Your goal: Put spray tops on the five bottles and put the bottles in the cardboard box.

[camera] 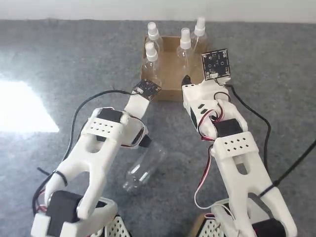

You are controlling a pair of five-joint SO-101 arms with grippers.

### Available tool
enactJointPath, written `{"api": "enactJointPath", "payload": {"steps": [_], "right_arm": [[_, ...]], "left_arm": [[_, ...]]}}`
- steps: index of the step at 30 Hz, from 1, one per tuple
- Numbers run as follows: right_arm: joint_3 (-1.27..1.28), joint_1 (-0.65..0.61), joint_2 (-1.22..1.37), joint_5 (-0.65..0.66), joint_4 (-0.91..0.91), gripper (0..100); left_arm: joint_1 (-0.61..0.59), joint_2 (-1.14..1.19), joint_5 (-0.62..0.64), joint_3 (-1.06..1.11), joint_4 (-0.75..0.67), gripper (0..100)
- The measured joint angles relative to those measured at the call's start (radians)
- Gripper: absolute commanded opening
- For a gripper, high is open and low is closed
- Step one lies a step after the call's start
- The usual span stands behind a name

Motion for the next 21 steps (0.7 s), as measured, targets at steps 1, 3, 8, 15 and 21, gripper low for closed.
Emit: {"api": "enactJointPath", "payload": {"steps": [1,3,8,15,21], "right_arm": [[0.0,0.0,0.0,0.0,0.0,19.1],[0.0,0.0,0.0,0.0,0.0,19.1],[0.0,0.0,0.0,0.006,0.0,19.1],[0.0,-0.005,-0.021,0.129,0.089,19.4],[0.0,-0.089,-0.129,0.245,0.253,19.5]], "left_arm": [[-0.015,-0.005,0.0,-0.02,0.017,25],[-0.051,-0.023,0.002,-0.066,0.068,25],[-0.149,-0.141,0.025,-0.149,0.178,25],[-0.316,-0.324,0.178,-0.123,0.192,25],[-0.489,-0.422,0.33,-0.037,0.144,25]]}}
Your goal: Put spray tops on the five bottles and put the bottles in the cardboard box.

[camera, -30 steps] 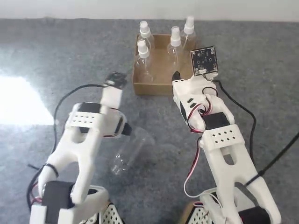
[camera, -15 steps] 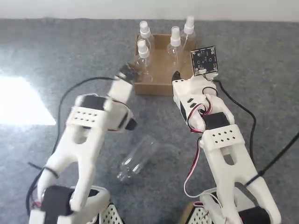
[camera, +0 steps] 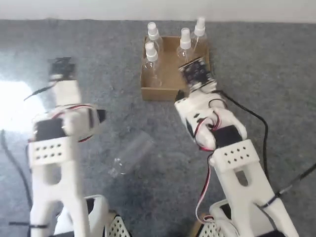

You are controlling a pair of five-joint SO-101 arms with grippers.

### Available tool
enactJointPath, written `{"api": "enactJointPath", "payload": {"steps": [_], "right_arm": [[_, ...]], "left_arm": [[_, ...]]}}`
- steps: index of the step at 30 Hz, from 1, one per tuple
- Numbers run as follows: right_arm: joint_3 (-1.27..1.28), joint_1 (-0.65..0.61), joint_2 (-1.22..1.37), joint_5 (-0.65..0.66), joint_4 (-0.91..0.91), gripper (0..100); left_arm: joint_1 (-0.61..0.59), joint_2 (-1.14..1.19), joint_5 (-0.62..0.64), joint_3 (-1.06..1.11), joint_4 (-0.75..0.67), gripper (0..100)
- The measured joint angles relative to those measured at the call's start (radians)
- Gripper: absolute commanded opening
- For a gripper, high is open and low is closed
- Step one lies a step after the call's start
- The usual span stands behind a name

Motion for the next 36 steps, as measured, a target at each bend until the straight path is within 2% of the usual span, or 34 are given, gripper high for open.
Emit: {"api": "enactJointPath", "payload": {"steps": [7,14,24,36], "right_arm": [[0.0,-0.129,-0.029,0.097,0.137,19.8],[0.0,-0.307,-0.029,0.169,0.272,31.9],[0.0,-0.563,-0.029,0.319,0.388,32.2],[-0.092,-0.634,0.295,0.542,0.388,32.3]], "left_arm": [[-0.176,-0.008,0.149,0.078,-0.109,25],[-0.296,-0.008,0.216,0.087,-0.153,25],[-0.354,-0.008,0.224,0.087,-0.153,25],[-0.365,-0.008,0.224,0.087,-0.153,25]]}}
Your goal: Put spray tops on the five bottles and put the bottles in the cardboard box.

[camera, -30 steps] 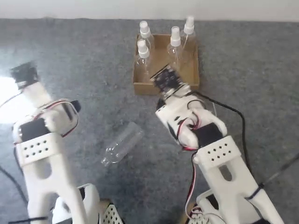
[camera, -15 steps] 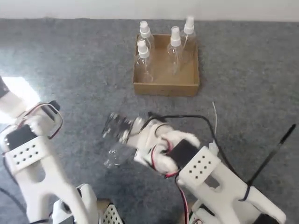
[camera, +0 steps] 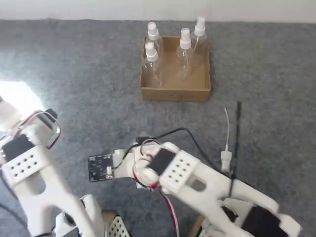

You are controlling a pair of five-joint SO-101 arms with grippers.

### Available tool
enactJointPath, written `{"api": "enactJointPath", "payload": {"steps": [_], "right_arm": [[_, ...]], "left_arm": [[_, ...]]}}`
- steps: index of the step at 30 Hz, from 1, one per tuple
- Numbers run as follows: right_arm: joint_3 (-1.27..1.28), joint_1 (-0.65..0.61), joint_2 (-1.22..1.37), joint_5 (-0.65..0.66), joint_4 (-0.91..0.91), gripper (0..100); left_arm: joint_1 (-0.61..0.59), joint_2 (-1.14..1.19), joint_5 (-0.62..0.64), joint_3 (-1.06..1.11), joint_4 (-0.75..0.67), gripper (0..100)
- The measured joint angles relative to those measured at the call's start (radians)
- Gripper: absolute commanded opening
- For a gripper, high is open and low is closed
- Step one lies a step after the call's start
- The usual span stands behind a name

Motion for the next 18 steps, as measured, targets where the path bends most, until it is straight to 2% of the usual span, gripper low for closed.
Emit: {"api": "enactJointPath", "payload": {"steps": [15,18], "right_arm": [[-0.281,-0.003,0.428,0.038,0.0,31.4],[-0.315,-0.003,0.485,0.038,0.0,23.0]], "left_arm": [[0.0,0.0,0.0,0.0,-0.028,25],[0.0,0.0,0.0,0.0,-0.028,25]]}}
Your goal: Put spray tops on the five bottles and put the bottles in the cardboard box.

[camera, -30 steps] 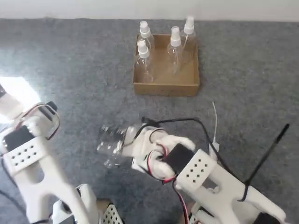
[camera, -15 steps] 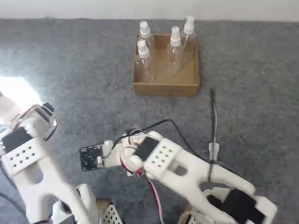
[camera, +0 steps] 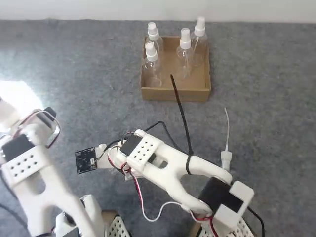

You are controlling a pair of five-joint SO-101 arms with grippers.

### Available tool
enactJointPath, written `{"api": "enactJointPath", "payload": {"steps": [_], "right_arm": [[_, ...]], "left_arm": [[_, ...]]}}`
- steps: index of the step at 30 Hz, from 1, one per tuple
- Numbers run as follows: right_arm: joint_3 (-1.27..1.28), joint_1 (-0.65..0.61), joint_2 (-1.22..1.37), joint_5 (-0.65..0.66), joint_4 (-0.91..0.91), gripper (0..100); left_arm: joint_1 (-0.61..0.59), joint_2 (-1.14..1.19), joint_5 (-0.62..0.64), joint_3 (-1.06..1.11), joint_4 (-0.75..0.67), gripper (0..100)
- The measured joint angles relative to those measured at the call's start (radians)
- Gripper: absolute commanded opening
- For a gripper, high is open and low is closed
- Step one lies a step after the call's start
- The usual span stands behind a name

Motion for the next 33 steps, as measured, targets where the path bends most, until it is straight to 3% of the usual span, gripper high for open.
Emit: {"api": "enactJointPath", "payload": {"steps": [3,6,10,18,27,33], "right_arm": [[-0.031,0.008,0.038,0.003,0.0,12.1],[-0.055,0.028,0.051,0.003,0.0,7.3],[-0.074,0.057,0.051,0.003,0.048,7.4],[-0.236,0.169,0.058,0.002,0.361,7.4],[-0.247,0.25,0.064,0.0,0.413,7.8],[-0.247,0.245,0.064,-0.052,0.413,22.1]], "left_arm": [[0.0,0.0,0.0,0.0,0.0,25],[-0.002,0.0,0.0,0.0,0.0,25],[0.0,0.0,0.0,0.0,0.0,25],[-0.002,0.0,0.0,0.0,0.0,25],[-0.002,0.0,0.0,0.0,0.0,25],[0.0,0.0,0.0,0.0,0.0,25]]}}
